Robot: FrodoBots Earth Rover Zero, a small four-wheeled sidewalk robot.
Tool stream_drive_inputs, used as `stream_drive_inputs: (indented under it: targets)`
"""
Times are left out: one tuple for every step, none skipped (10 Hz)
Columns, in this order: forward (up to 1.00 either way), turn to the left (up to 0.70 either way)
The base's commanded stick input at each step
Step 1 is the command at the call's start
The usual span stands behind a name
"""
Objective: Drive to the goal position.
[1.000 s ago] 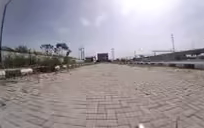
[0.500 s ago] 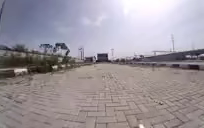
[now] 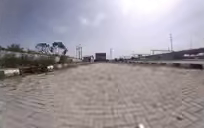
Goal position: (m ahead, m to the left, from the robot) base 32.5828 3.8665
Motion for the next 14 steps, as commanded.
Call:
stream_drive_inputs:
  targets:
    - [1.0,0.0]
    - [1.0,0.0]
    - [1.0,0.0]
    - [1.0,0.0]
    - [1.0,0.0]
    - [1.0,0.0]
    - [1.0,0.0]
    - [1.0,0.0]
    - [1.0,0.0]
    - [1.0,0.0]
    - [1.0,0.0]
    - [1.0,0.0]
    - [1.0,0.0]
    - [1.0,0.0]
